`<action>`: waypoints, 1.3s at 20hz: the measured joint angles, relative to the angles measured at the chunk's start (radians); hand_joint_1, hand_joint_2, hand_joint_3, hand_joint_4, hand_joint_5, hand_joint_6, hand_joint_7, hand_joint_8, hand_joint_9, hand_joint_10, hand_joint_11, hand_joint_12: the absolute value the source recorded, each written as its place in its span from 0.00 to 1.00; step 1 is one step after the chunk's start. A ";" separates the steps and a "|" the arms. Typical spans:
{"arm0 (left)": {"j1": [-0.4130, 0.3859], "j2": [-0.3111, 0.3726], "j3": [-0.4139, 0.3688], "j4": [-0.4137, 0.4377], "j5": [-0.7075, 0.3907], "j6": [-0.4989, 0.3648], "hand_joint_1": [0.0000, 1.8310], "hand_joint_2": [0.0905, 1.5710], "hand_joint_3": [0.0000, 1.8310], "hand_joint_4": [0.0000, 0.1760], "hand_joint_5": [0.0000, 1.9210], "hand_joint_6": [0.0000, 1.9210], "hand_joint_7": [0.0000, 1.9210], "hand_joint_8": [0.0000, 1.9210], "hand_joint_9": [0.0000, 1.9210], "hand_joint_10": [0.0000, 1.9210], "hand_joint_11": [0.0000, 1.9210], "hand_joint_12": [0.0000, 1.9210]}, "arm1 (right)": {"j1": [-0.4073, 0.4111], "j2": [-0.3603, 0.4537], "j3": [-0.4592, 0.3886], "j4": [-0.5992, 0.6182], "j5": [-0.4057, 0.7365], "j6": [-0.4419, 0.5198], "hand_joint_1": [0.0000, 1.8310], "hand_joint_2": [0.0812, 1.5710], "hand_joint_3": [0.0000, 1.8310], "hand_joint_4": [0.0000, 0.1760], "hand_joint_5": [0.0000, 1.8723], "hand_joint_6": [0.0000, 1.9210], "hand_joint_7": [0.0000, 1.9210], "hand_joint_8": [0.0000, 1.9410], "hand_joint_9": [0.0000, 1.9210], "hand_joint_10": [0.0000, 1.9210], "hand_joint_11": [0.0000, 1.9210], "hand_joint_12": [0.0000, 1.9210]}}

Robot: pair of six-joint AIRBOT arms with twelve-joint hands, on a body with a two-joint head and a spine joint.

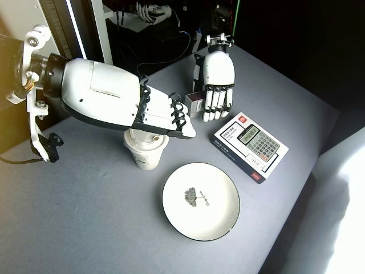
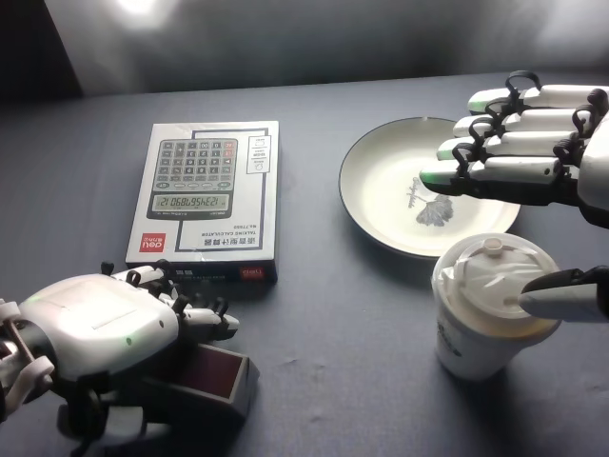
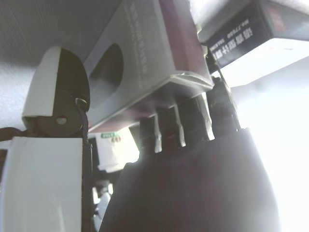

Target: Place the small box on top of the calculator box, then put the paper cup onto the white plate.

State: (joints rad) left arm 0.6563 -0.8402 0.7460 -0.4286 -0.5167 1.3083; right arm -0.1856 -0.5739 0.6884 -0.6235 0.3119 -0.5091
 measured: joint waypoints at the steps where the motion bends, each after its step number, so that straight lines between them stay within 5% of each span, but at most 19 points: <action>1: 0.000 -0.004 0.000 -0.006 -0.007 0.001 0.63 0.75 0.00 0.00 0.37 0.00 0.43 0.01 0.43 0.01 0.26 0.36 | 0.000 0.000 0.000 0.000 0.000 0.000 0.19 0.79 0.00 0.00 0.06 0.00 0.06 0.00 0.05 0.00 0.00 0.07; 2: 0.000 -0.005 0.000 -0.006 -0.009 0.001 0.64 0.75 0.00 0.00 0.40 0.01 0.47 0.01 0.48 0.01 0.30 0.36 | 0.000 0.000 0.000 0.000 0.000 0.000 0.19 0.79 0.00 0.00 0.07 0.00 0.07 0.00 0.05 0.00 0.00 0.09; 3: 0.000 -0.005 0.000 -0.006 -0.013 0.001 0.67 0.72 0.00 0.00 0.39 0.50 0.54 0.39 0.56 0.01 0.39 0.30 | 0.000 0.000 0.000 0.000 0.000 0.000 0.19 0.79 0.00 0.00 0.07 0.00 0.07 0.00 0.05 0.00 0.00 0.09; 4: 0.000 -0.005 0.000 -0.007 -0.017 0.002 0.68 0.73 0.00 0.00 0.37 0.63 0.52 0.54 0.59 0.02 0.41 0.30 | 0.000 0.000 0.000 0.000 0.002 0.000 0.18 0.79 0.00 0.00 0.07 0.00 0.07 0.00 0.05 0.00 0.00 0.09; 5: 0.000 -0.005 0.000 -0.010 -0.019 0.003 0.73 0.75 0.00 0.00 0.33 0.66 0.47 0.60 0.46 0.57 0.41 0.33 | 0.000 0.000 0.000 0.000 0.002 0.000 0.19 0.79 0.00 0.00 0.08 0.00 0.07 0.00 0.06 0.00 0.00 0.10; 6: 0.000 -0.005 0.000 -0.010 -0.021 0.003 0.74 0.74 0.00 0.00 0.35 0.61 0.47 0.61 0.44 0.68 0.41 0.42 | 0.000 0.000 0.000 0.000 0.003 0.000 0.20 0.79 0.00 0.00 0.08 0.00 0.07 0.00 0.06 0.00 0.00 0.10; 10: -0.019 -0.005 0.000 -0.024 0.003 0.009 0.74 0.73 0.00 0.00 0.39 0.56 0.46 0.63 0.43 0.72 0.37 0.56 | 0.000 0.000 0.000 0.000 0.005 0.000 0.20 0.79 0.00 0.00 0.08 0.00 0.07 0.00 0.05 0.00 0.00 0.08; 15: -0.169 -0.002 0.007 -0.098 0.091 0.127 0.74 0.74 0.00 0.00 0.39 0.57 0.47 0.63 0.42 0.73 0.36 0.58 | 0.000 0.000 0.000 0.000 0.005 0.000 0.17 0.80 0.00 0.00 0.08 0.00 0.07 0.00 0.05 0.00 0.00 0.08; 25: -0.446 0.014 0.086 -0.421 0.240 0.478 0.74 0.73 0.00 0.00 0.39 0.58 0.47 0.61 0.43 0.71 0.35 0.57 | 0.000 0.000 -0.001 0.000 0.006 -0.001 0.18 0.80 0.00 0.00 0.06 0.00 0.05 0.00 0.03 0.00 0.00 0.04; 26: -0.470 0.009 0.105 -0.444 0.260 0.510 0.74 0.74 0.00 0.00 0.38 0.59 0.46 0.63 0.41 0.72 0.35 0.58 | 0.000 0.000 -0.001 0.000 0.009 -0.001 0.24 0.77 0.01 0.00 0.10 0.00 0.08 0.00 0.06 0.00 0.00 0.14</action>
State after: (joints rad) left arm 0.1867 -0.8310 0.8509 -0.8726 -0.2565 1.8179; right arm -0.1856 -0.5739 0.6876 -0.6239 0.3206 -0.5098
